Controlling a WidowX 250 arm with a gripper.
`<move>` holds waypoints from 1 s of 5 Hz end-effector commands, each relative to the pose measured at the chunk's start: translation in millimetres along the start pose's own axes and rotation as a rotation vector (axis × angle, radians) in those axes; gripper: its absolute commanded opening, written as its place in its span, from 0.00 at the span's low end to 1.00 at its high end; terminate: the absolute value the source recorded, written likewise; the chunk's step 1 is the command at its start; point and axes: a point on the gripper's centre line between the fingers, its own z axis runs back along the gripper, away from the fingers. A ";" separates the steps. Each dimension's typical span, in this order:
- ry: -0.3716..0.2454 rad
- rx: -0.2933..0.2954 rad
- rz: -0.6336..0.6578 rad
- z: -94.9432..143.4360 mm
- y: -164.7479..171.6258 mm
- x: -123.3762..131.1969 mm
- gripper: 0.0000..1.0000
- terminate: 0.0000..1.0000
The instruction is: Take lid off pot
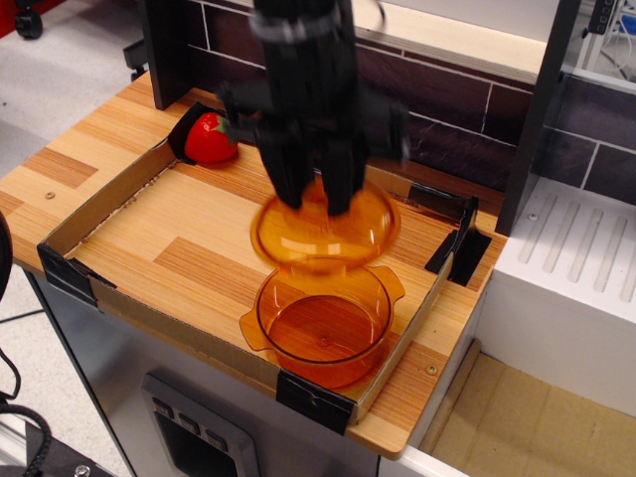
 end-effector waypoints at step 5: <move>-0.098 0.193 0.151 -66.6 115.9 67.7 0.00 0.00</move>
